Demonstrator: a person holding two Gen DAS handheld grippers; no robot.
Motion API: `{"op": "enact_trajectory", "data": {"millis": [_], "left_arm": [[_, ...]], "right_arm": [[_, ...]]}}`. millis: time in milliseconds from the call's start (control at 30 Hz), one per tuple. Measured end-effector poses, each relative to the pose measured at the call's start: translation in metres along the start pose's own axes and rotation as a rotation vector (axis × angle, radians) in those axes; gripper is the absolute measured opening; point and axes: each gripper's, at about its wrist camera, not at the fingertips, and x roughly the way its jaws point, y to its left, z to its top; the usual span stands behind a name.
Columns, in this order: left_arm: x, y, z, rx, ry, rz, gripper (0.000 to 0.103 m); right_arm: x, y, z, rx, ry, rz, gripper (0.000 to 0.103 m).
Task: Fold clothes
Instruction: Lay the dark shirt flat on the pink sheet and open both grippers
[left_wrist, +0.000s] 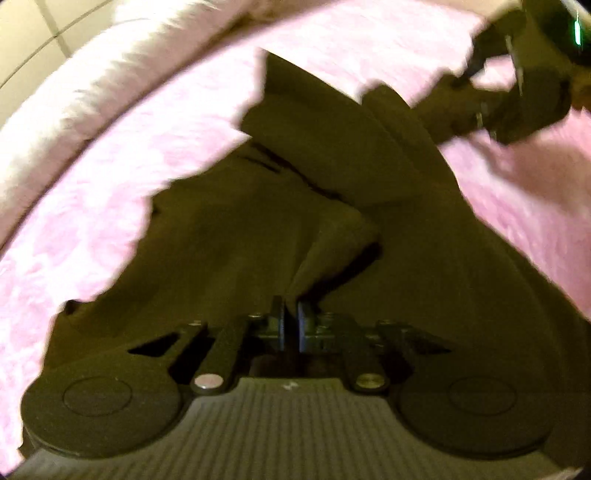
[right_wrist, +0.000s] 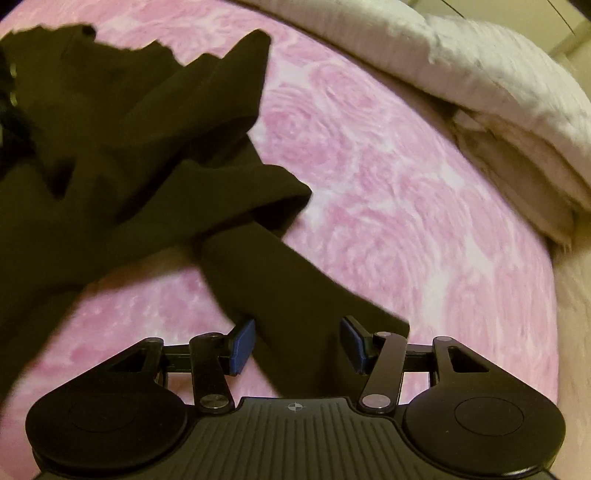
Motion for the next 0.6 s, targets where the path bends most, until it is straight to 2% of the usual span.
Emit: {"op": "enact_trajectory", "data": {"millis": [67, 133, 233, 367, 500, 600], "left_arm": [[-0.027, 0.032, -0.003, -0.080, -0.026, 0.082, 0.003], [-0.056, 0.077, -0.009, -0.202, -0.039, 0.180, 0.003], [-0.104, 0.152, -0.034, -0.372, -0.033, 0.378, 0.003], [-0.164, 0.232, -0.090, -0.517, 0.026, 0.627, 0.003], [-0.203, 0.284, -0.149, -0.592, 0.086, 0.770, 0.003], [-0.217, 0.314, -0.188, -0.644, 0.099, 0.814, 0.003]], "right_arm": [[0.003, 0.000, 0.005, -0.026, -0.004, 0.002, 0.054], [0.003, 0.000, 0.011, -0.045, 0.010, 0.012, 0.054], [-0.008, -0.005, 0.020, 0.018, 0.014, 0.052, 0.054], [-0.028, -0.009, 0.031, 0.160, 0.015, 0.096, 0.054], [-0.047, 0.011, 0.034, 0.242, 0.027, 0.110, 0.054], [-0.060, 0.030, 0.038, 0.266, 0.041, 0.099, 0.054]]}}
